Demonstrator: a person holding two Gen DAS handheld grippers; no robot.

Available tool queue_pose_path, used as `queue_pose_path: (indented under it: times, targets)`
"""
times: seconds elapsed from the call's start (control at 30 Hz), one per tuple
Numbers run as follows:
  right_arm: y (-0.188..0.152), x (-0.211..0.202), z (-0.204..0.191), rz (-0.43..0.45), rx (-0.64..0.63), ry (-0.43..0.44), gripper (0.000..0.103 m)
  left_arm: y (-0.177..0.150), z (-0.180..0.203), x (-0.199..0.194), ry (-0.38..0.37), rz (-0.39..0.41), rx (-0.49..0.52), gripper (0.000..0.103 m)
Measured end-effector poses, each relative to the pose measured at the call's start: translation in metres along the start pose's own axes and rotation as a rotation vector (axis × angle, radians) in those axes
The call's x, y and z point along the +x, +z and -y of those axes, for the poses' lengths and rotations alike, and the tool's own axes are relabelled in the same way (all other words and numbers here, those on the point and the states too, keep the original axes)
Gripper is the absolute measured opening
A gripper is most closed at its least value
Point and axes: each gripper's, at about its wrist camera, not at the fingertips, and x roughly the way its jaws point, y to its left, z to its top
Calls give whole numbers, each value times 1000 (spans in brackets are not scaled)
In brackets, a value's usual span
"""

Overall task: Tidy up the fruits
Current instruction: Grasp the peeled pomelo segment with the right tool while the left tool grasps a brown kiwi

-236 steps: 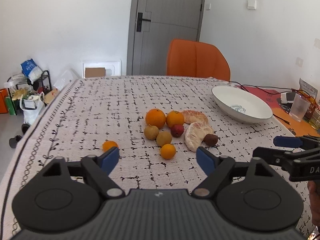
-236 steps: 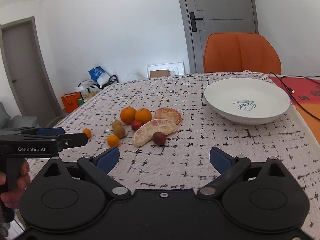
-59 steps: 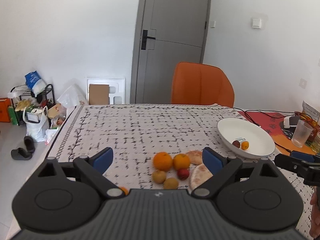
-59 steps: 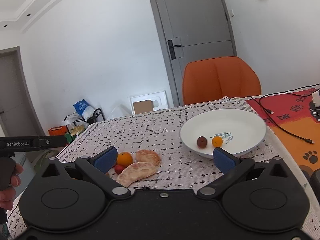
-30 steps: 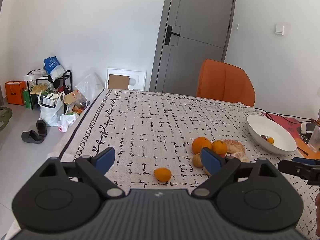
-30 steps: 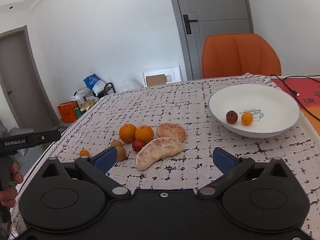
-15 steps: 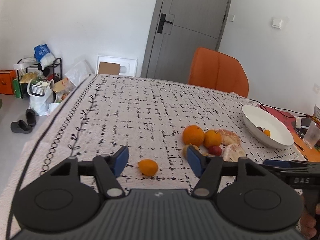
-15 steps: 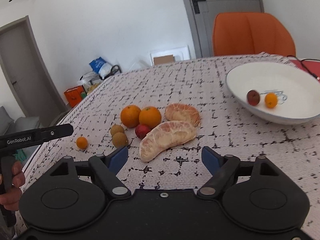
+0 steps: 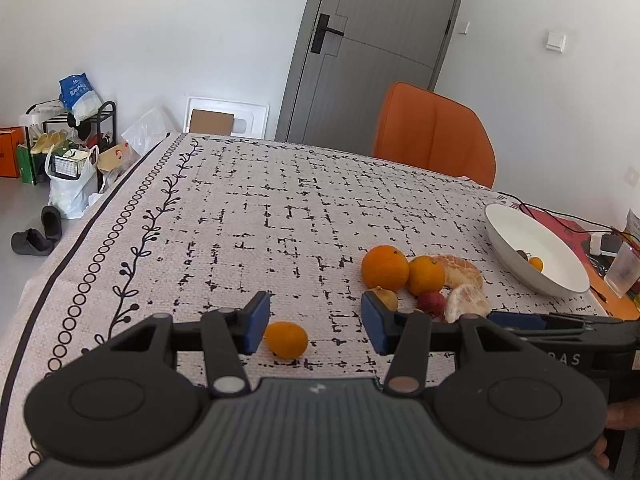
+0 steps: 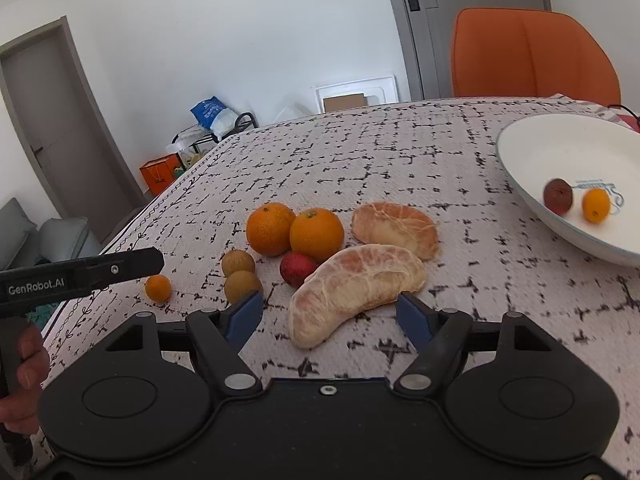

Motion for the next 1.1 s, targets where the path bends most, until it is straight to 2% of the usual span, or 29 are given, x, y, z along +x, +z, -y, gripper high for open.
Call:
queue_pose_path:
  times: [0.27,0.33,0.4,0.47,0.57,0.73,1.1]
  targets:
    - [3,10,-8,11,-50,-41,75,0,1,3,-8,-6,-1,49]
    - [2,10,-11,16,-75,-66,66,0,3,3,-12,-6,1,49]
    - [0,8,-11,23,-100,-90,49,0,5,3,-19,-7,8,49]
    - [-1,3,-6,20,-93,-63,38,-1,9,4,-26,-10,16,49]
    - [-3,-4,-1,15,-85,-52,33,-3,16,6,-41,-15,27,49]
    - [-8,-15,7,17,-71,-40,30,-6,30,11,-66,-26,46,49]
    - [-15,-31,19,13,-17,-19,29,-13,51,27,-102,-65,70,49]
